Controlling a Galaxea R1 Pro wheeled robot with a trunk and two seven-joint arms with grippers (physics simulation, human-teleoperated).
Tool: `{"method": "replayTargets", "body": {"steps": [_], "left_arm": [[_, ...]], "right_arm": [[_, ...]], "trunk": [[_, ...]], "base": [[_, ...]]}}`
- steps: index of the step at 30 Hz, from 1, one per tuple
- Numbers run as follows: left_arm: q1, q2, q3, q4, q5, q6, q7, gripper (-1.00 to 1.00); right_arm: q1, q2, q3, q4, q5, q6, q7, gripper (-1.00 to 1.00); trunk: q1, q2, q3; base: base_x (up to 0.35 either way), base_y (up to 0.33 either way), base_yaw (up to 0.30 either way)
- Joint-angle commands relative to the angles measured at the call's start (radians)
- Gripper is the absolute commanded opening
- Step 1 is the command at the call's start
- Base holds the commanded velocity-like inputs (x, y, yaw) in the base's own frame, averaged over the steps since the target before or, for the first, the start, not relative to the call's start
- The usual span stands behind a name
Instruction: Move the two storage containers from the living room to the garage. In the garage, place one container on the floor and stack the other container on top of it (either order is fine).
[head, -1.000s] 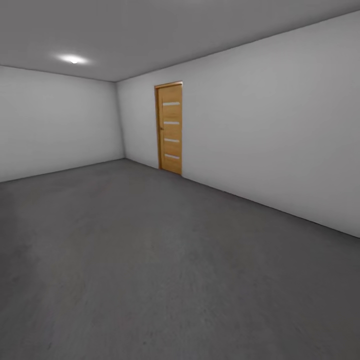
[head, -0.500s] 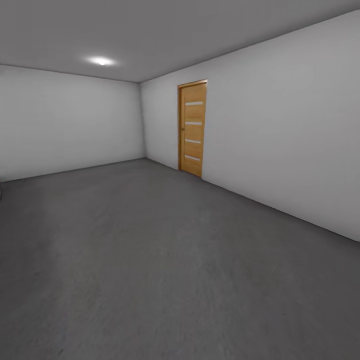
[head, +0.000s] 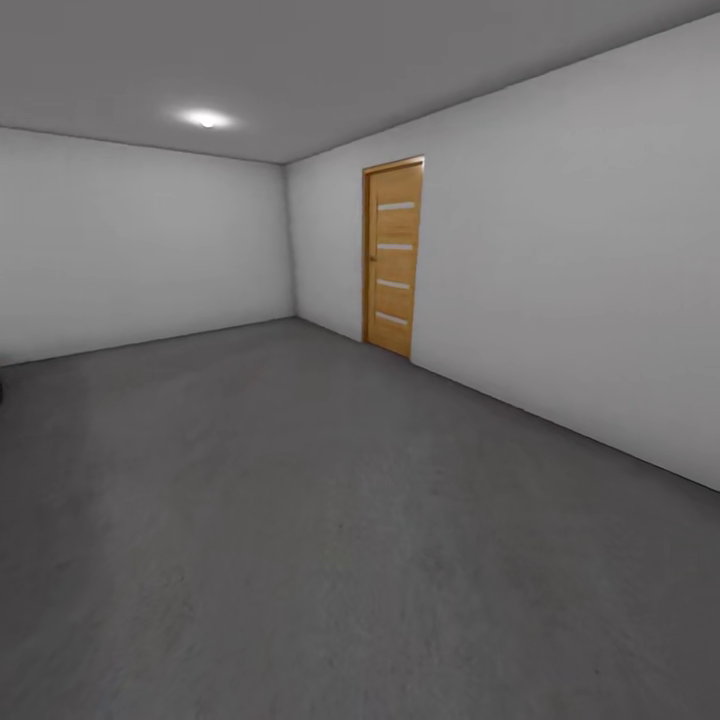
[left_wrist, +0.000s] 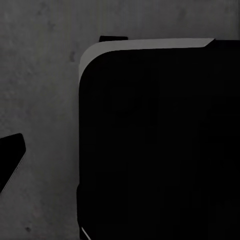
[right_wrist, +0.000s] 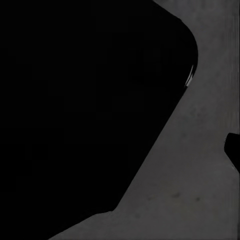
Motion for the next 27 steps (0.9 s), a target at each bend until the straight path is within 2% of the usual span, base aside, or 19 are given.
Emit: {"method": "replayTargets", "body": {"steps": [1, 27], "left_arm": [[0.0, 0.0, 0.001, 0.0, 0.002, -0.003, 0.0, 1.0], [0.0, 0.0, 0.0, 0.0, 0.002, -0.005, -0.002, 1.0]], "right_arm": [[0.0, 0.0, 0.004, 0.0, -0.004, -0.003, 0.001, 1.0], [0.0, 0.0, 0.006, 0.0, 0.005, -0.002, 0.001, 1.0]], "trunk": [[0.001, 0.0, -0.001], [0.001, 0.0, -0.001]], "base": [[0.322, 0.0, 0.0], [0.322, 0.0, 0.0]]}}
